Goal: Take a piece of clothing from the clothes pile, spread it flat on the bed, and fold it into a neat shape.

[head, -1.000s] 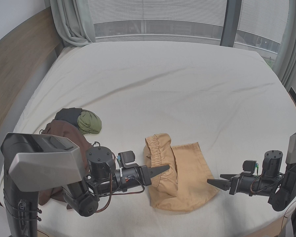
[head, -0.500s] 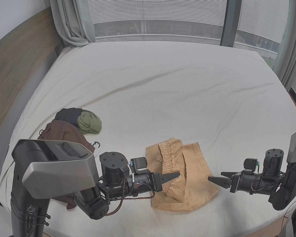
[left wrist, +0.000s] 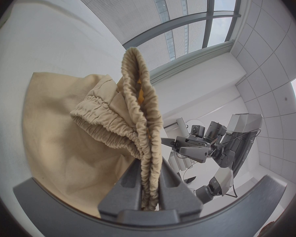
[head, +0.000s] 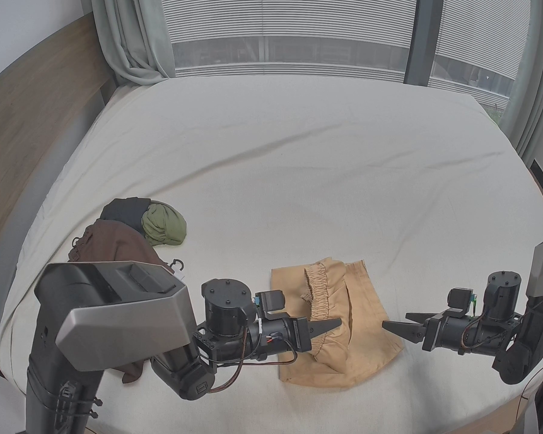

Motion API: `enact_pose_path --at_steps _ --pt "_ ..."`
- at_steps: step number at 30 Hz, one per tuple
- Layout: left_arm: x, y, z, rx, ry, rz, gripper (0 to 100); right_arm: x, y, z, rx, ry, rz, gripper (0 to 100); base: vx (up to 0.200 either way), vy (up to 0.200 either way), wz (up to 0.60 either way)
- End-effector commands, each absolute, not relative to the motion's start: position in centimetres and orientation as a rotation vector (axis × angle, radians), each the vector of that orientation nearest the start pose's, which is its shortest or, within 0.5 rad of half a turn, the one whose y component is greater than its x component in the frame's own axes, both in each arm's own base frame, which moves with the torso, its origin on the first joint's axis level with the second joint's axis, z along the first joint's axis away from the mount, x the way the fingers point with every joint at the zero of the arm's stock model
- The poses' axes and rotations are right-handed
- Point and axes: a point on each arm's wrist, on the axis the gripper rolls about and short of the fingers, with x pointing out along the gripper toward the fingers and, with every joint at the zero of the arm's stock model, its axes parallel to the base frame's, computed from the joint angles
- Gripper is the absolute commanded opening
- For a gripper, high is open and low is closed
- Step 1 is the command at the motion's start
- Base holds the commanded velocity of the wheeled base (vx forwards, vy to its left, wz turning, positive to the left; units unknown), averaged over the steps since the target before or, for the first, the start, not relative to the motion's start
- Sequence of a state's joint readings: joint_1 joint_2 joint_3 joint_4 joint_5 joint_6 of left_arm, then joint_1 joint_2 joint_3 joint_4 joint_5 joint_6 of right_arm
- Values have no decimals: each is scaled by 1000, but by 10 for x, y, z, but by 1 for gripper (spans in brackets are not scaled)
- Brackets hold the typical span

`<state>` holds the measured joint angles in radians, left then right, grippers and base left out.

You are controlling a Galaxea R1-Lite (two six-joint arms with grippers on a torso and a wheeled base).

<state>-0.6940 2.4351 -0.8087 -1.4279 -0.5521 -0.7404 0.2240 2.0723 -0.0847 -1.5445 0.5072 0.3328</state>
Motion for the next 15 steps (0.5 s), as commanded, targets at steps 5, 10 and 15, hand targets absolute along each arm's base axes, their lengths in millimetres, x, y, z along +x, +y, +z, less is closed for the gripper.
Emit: enact_pose_path --at_steps 5,10,15 --pt "295 -264 -7 -628 664 -1105 0 225 61 31 384 561 634 100 0 0 0" --pt "300 -268 -11 -630 643 -1090 100 226 61 31 387 557 633 100 0 0 0" --pt "301 -268 -11 -631 626 -1073 100 226 61 31 388 558 631 100 0 0 0"
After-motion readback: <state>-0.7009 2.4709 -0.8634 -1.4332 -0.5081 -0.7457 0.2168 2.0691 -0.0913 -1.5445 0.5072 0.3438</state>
